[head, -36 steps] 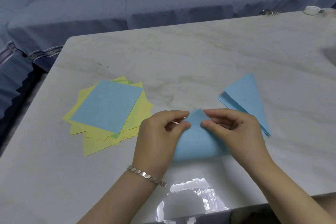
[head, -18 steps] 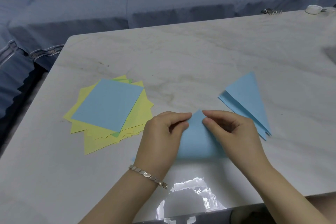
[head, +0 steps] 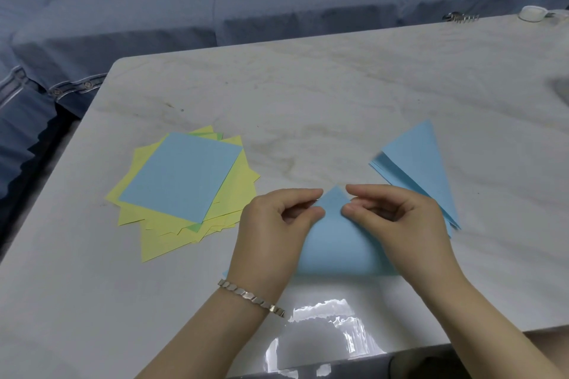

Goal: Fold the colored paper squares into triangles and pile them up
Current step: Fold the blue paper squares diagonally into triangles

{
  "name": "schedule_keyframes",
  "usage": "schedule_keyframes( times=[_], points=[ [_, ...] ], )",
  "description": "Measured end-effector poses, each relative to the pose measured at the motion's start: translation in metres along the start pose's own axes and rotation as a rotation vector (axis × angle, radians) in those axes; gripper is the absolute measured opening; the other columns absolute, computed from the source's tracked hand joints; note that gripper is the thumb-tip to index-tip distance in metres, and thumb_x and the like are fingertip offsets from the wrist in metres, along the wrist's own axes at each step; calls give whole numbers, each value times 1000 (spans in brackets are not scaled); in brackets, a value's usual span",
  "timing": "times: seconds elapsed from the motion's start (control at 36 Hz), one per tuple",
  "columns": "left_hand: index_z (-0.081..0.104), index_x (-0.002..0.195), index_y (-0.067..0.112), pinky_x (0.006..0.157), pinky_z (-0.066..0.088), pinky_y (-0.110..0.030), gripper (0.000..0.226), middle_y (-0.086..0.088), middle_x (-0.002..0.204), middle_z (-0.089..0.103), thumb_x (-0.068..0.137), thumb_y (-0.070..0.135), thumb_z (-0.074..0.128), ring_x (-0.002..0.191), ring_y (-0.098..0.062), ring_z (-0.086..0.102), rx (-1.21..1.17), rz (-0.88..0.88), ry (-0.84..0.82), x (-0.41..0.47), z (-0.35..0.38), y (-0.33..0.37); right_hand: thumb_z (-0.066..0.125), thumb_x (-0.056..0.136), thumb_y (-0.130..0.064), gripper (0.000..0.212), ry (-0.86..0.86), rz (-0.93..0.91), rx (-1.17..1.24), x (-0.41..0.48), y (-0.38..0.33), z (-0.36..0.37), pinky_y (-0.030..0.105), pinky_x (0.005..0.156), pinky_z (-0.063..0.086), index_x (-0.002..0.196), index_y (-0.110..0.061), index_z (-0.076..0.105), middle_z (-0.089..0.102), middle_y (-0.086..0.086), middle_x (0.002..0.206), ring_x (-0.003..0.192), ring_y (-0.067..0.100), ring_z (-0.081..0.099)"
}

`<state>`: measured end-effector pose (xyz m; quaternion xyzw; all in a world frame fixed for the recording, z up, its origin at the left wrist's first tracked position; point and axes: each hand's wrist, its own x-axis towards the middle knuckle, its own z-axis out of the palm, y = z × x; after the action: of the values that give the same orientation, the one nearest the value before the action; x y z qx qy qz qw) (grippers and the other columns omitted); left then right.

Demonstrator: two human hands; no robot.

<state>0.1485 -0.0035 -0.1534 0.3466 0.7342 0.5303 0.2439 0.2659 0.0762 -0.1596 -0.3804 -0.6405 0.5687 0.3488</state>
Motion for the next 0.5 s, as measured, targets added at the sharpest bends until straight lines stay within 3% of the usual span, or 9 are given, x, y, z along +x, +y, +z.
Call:
schedule_keyframes(
  times=[0.19, 0.5],
  points=[
    [69, 73, 32, 60, 39, 0, 30, 27, 59, 62, 73, 3, 73, 61, 12, 59, -17, -25, -5, -1, -2, 1, 75, 69, 5, 29, -9, 15, 5, 0, -1, 1, 4, 58, 43, 75, -23, 70, 68, -14, 61, 57, -4, 61],
    [70, 79, 28, 65, 39, -1, 24, 20, 72, 64, 75, 4, 71, 68, 13, 58, 8, 25, -25, 0, -4, -1, 75, 70, 0, 27, -7, -1, -29, -1, -1, 1, 3, 59, 43, 70, -26, 70, 69, -18, 64, 60, -5, 62]
  ],
)
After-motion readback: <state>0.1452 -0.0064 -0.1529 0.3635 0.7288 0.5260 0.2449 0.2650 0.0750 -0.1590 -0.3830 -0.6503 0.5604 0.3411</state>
